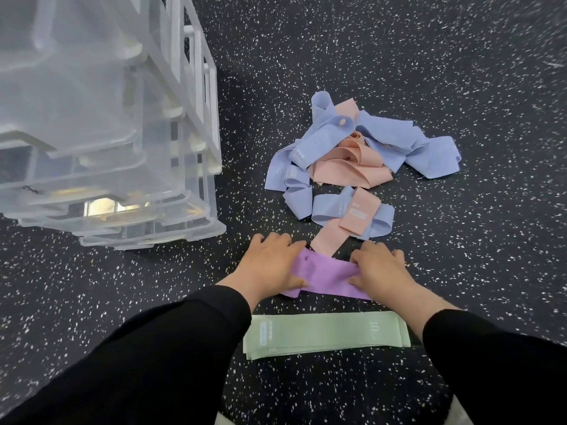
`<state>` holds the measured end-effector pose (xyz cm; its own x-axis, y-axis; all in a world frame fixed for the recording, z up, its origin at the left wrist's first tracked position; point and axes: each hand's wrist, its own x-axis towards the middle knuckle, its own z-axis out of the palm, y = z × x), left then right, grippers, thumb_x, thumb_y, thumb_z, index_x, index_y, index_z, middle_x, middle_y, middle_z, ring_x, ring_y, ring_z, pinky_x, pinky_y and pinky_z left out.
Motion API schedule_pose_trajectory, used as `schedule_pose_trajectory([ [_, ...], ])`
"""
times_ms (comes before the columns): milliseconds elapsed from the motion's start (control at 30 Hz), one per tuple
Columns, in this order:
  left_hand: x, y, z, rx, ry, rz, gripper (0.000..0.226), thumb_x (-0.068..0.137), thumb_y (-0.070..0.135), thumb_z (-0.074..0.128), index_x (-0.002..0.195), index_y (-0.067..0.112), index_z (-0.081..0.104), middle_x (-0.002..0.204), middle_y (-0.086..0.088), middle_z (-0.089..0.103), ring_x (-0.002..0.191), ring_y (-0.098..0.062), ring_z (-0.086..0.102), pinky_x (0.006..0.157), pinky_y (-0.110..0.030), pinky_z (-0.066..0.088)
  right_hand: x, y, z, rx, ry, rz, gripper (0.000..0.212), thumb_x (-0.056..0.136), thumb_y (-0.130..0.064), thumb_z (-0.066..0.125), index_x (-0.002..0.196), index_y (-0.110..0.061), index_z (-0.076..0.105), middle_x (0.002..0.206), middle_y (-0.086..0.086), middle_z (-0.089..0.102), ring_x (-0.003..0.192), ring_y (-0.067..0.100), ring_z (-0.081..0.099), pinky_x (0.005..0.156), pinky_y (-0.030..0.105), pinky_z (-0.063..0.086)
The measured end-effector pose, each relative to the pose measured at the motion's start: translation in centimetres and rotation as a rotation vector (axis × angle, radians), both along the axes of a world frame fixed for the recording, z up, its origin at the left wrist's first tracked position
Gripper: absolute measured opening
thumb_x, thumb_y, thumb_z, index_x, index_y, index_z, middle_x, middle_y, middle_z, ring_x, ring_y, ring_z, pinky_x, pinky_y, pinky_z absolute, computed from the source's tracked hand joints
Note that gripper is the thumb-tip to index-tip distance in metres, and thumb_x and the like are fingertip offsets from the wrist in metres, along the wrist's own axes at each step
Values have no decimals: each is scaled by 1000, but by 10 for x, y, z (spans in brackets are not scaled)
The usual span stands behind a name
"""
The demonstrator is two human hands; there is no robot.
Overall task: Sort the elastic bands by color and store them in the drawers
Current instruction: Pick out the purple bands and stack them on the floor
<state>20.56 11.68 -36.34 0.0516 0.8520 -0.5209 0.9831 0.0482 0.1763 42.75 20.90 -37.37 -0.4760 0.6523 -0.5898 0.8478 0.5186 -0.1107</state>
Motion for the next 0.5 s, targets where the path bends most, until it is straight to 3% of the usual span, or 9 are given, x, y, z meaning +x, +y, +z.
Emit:
schedule_pose_trajectory([
  [167, 9, 3, 0, -61, -48, 113, 66, 90, 25, 54, 152, 21, 34, 122, -2, 62, 118, -28, 51, 103, -48, 35, 2, -1, 3, -10, 58, 8, 11, 85, -25, 57, 81, -26, 46, 81, -8, 50, 88, 20, 50, 87, 38, 33],
  [267, 3, 2, -1, -109, -99, 203, 42, 89, 22, 54, 131, 19, 50, 110, -3, 65, 107, -29, 59, 97, -45, 39, 4, 0, 7, -95, 103, -26, 15, 87, -19, 55, 91, -25, 42, 72, -9, 50, 77, 22, 52, 89, 38, 38],
  [400, -6, -2, 0, -169, -253, 328, 13, 88, 21, 58, 100, 17, 57, 106, -2, 49, 90, -27, 56, 76, -36, 44, 6, 8, 15, -242, 205, -155, 18, 88, -21, 59, 104, -25, 53, 86, -4, 62, 79, 21, 58, 64, 32, 40],
  [500, -8, -1, 7, -151, -261, 358, 7, 83, 27, 61, 87, 22, 60, 107, 0, 55, 93, -23, 55, 86, -38, 47, 9, 15, 18, -293, 273, -231, 17, 85, -22, 64, 101, -28, 61, 82, -11, 61, 77, 15, 58, 58, 25, 39],
])
